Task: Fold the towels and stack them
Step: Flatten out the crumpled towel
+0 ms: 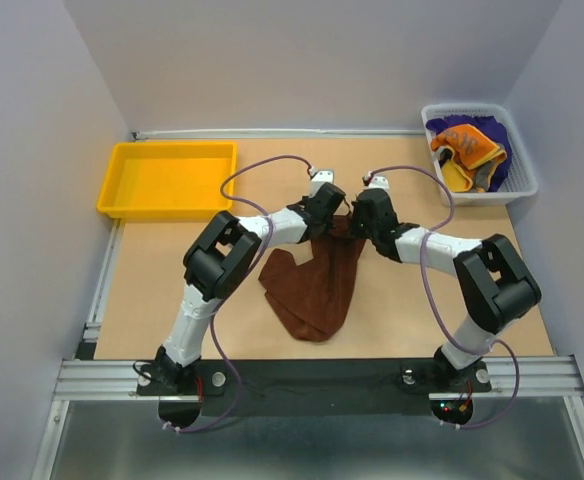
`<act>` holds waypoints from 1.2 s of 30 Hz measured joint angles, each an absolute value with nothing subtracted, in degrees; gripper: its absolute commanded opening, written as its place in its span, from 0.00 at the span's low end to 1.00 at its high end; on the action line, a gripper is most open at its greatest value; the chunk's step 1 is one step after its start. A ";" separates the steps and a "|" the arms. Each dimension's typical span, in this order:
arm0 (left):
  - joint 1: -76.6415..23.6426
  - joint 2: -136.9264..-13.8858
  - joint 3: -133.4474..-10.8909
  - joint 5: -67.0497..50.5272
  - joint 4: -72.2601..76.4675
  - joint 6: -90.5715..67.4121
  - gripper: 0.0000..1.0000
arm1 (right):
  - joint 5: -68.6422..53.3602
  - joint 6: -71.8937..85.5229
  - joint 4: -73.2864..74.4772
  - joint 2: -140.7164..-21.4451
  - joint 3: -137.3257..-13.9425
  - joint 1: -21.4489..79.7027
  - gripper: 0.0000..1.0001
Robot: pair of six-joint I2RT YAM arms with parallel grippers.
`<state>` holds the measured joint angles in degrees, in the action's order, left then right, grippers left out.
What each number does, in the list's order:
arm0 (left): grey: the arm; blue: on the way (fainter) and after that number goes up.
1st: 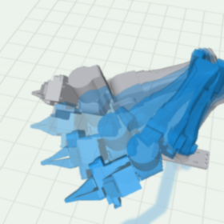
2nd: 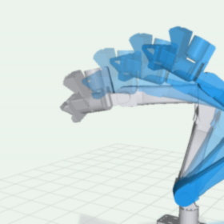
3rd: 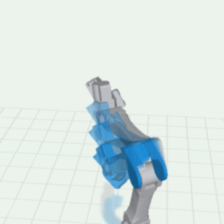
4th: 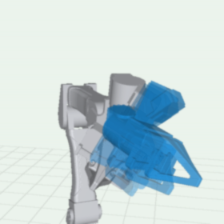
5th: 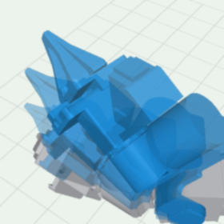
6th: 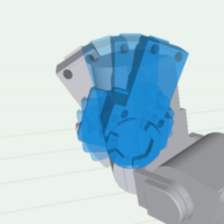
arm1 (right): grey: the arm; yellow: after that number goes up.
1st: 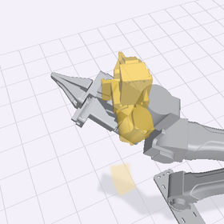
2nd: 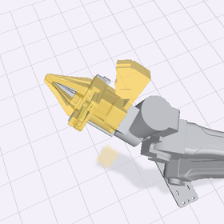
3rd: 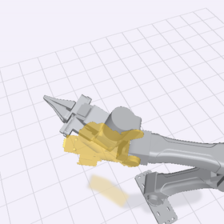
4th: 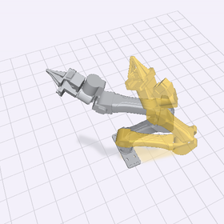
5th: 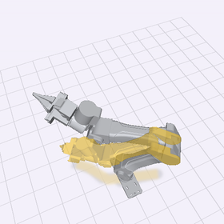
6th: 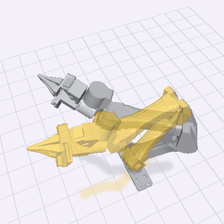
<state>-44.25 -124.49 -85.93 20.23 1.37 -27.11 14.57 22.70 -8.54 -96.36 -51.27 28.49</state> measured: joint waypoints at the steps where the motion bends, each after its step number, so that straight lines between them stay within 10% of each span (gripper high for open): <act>1: -44.25 -124.49 -85.93 20.49 1.37 -27.09 0.00 | 14.59 22.68 -8.58 -95.88 -51.09 28.42 0.00; 23: -38.30 -88.64 -105.16 30.35 -1.93 -1.26 0.00 | 9.17 3.44 -10.66 -84.20 -74.35 22.15 0.00; 36: -39.44 -61.21 -88.97 12.43 -3.99 5.54 0.00 | -8.19 -7.81 -8.78 -61.25 -73.23 22.09 0.00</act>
<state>-39.44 -61.21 -88.97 12.43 -3.99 5.54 -8.19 -7.81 -8.78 -61.25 -73.23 22.09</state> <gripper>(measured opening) 0.019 0.029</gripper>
